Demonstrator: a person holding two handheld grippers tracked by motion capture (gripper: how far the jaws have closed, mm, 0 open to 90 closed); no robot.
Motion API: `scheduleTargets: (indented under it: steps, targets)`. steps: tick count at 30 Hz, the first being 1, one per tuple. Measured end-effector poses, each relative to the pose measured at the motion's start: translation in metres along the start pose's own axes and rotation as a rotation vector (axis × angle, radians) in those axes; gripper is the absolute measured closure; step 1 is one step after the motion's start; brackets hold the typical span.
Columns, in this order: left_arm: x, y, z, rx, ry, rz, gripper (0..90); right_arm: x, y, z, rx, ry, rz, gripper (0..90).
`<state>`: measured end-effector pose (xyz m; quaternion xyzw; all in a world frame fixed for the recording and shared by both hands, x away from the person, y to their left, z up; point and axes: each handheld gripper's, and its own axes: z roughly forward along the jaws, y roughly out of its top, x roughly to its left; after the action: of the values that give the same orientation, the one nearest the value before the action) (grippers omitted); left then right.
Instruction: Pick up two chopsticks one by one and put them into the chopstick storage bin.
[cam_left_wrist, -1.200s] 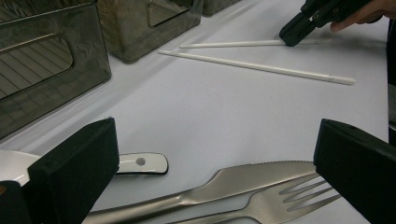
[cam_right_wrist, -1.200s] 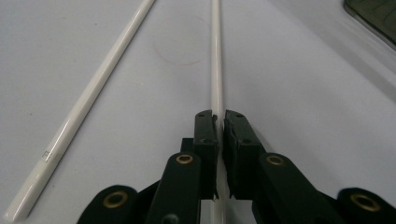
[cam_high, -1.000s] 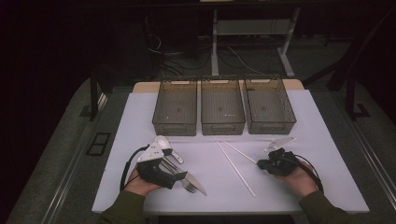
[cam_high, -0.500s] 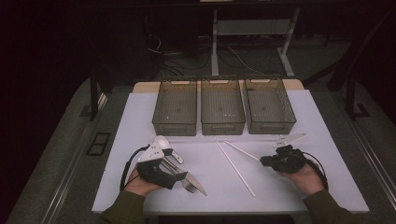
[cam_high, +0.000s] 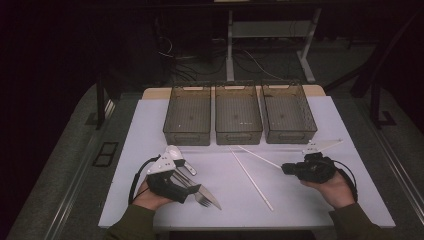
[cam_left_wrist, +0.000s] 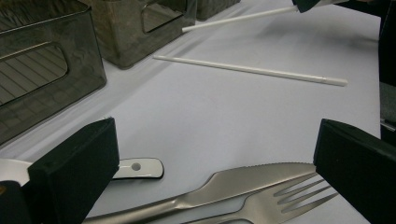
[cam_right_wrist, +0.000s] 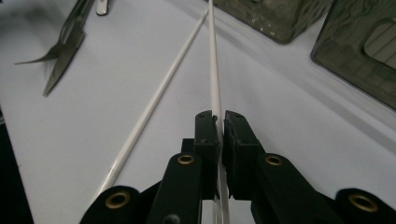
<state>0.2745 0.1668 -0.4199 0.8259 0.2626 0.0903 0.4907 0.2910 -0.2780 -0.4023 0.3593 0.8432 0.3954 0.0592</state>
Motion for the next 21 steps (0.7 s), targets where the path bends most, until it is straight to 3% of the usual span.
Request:
scheduleTargets:
  steps: [9,21]
  targets:
    - [0.001,-0.002,-0.002,-0.028,-0.012,0.006,0.0,0.003,0.012,-0.009,-0.061,0.029,-0.011,84.4]
    - [0.003,-0.004,-0.001,-0.023,-0.024,0.004,0.0,0.005,0.041,0.004,-0.097,0.042,-0.024,84.3]
